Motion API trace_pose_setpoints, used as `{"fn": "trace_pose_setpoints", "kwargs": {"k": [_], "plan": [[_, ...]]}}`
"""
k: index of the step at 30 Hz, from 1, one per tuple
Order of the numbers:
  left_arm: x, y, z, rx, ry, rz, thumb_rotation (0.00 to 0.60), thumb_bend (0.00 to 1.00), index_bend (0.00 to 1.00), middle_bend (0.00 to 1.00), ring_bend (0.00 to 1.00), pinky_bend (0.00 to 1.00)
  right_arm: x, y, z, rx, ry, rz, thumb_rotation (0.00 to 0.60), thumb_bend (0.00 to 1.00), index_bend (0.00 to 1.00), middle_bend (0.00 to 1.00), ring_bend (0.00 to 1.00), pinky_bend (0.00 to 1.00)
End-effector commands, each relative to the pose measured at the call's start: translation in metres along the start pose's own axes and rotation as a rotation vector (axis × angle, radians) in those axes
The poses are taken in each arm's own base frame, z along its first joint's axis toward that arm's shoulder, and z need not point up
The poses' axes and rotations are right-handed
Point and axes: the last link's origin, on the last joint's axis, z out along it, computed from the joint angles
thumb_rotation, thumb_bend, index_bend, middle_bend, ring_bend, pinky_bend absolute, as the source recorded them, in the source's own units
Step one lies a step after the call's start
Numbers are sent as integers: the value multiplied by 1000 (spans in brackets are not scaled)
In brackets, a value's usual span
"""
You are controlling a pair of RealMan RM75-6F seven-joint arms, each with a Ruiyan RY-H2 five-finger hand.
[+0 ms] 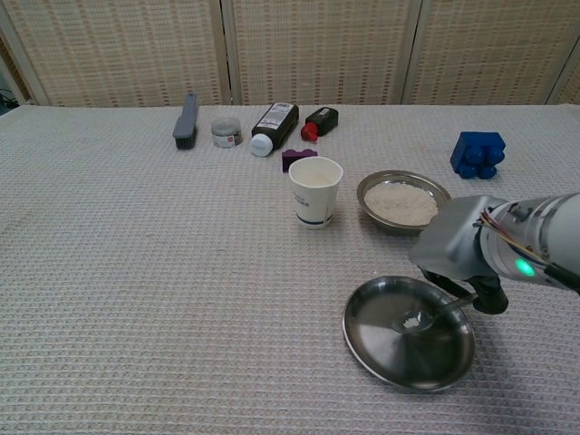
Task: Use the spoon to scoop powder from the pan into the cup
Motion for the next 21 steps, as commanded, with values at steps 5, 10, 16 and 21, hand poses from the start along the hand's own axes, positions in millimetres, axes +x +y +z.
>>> {"fn": "trace_pose_setpoints", "kwargs": {"k": [5,10,16,21], "plan": [[0,-1,-1,0,0,-1,600,413,0,0,0,0,1,1,0,-27,-2,3,600,364,612,993,1000,1000],[0,-1,-1,0,0,0,600,413,0,0,0,0,1,6,-1,-34,4,25,600,265,474,993,1000,1000],[-1,0,-1,0,0,2,600,414,0,0,0,0,-3,11,-1,-43,9,30,600,224,402,993,1000,1000],[0,-1,-1,0,5,1,600,413,0,0,0,0,-3,17,-3,-49,31,58,600,222,395,993,1000,1000]]}}
